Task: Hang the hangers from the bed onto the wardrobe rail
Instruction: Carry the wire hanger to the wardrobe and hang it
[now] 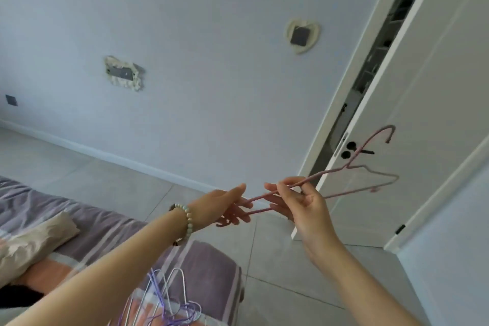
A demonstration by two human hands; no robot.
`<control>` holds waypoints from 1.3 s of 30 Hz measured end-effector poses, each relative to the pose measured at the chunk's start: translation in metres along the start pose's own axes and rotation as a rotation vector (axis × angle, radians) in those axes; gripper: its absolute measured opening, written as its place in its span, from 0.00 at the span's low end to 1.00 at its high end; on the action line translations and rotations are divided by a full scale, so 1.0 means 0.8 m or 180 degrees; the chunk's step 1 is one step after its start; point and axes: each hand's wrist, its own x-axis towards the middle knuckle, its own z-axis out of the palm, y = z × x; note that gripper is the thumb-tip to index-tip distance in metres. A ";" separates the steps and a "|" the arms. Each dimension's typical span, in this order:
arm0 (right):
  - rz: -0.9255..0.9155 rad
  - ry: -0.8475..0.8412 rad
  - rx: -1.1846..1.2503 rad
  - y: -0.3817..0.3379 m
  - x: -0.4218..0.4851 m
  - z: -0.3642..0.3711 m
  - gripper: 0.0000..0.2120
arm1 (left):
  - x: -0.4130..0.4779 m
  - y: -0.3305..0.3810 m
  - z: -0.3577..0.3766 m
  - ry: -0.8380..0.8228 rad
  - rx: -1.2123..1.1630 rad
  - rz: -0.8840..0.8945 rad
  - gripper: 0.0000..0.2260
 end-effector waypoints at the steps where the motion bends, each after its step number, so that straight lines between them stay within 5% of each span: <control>1: -0.0095 0.0123 -0.0052 -0.022 -0.006 -0.021 0.04 | -0.004 0.026 0.013 -0.0108 0.0001 0.0071 0.25; 18: -0.1404 0.2161 -0.0602 -0.306 -0.261 -0.371 0.05 | -0.086 0.393 0.378 -0.1832 0.0413 0.1833 0.21; 27: -0.1622 0.2803 -0.0757 -0.378 -0.414 -0.532 0.06 | -0.155 0.482 0.595 -0.2341 0.0454 0.2277 0.21; 39: -0.1843 0.3300 -0.0706 -0.450 -0.551 -0.710 0.04 | -0.234 0.551 0.831 -0.2382 -0.0044 0.2525 0.21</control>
